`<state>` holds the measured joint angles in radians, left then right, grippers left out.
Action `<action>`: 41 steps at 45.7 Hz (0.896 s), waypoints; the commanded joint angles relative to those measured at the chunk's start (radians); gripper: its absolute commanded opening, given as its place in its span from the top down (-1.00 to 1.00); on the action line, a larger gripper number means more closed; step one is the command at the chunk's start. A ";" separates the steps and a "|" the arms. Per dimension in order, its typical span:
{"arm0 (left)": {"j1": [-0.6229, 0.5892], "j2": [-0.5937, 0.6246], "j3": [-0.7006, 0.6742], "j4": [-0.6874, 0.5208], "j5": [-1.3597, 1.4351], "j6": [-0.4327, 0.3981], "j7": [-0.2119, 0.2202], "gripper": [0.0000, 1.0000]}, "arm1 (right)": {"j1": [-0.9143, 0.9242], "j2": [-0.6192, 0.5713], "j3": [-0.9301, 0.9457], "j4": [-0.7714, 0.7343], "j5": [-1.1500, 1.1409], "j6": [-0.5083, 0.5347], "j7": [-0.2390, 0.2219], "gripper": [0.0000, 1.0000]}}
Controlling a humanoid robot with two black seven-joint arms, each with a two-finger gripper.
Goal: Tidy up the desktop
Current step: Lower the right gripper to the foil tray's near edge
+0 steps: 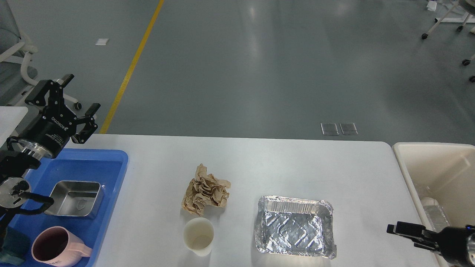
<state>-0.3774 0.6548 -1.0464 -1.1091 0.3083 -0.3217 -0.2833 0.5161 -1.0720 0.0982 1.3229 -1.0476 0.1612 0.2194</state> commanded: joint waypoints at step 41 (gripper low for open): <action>0.008 0.008 0.002 0.005 0.002 -0.022 -0.010 -0.94 | 0.139 0.308 -0.127 -0.113 0.009 0.017 0.020 -1.00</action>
<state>-0.3732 0.6643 -1.0463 -1.1061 0.3099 -0.3436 -0.2925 0.6440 -0.7907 -0.0263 1.2102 -1.0404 0.1778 0.2336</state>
